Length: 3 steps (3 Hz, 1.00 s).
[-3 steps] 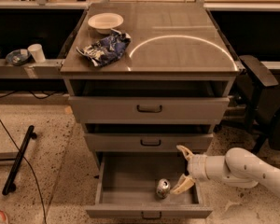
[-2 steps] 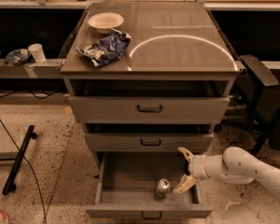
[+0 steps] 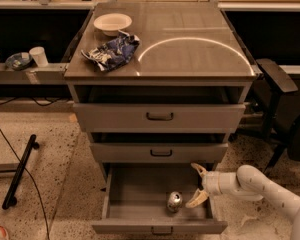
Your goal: Pick 7up can from bottom drawer and place on counter
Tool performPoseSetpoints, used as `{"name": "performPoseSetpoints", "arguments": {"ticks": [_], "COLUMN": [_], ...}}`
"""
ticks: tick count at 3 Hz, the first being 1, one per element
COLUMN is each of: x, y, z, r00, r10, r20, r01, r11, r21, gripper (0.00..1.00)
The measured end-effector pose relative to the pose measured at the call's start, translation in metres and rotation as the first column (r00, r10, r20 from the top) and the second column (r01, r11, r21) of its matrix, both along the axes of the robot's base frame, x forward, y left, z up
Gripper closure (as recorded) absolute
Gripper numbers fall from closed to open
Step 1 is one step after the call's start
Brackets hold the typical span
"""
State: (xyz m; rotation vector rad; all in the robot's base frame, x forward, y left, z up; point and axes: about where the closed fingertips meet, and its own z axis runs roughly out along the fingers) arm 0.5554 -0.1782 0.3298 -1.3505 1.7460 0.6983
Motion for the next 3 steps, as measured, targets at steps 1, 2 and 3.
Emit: {"name": "performPoseSetpoints", "arguments": {"ticks": [1,2,3], "x": [0.002,-0.004,-0.008], "y": [0.000,0.006,0.016], "z": [-0.034,-0.063,-0.091], "r00": [0.9998,0.9981,0.9939], "r10": [0.000,0.014,0.045], "r20": [-0.022,-0.060,-0.101], "r01": [0.002,-0.008,-0.033], "r11": [0.998,0.995,0.993], "r21": [0.056,0.095,0.114], "gripper": [0.00,0.00,0.21]}}
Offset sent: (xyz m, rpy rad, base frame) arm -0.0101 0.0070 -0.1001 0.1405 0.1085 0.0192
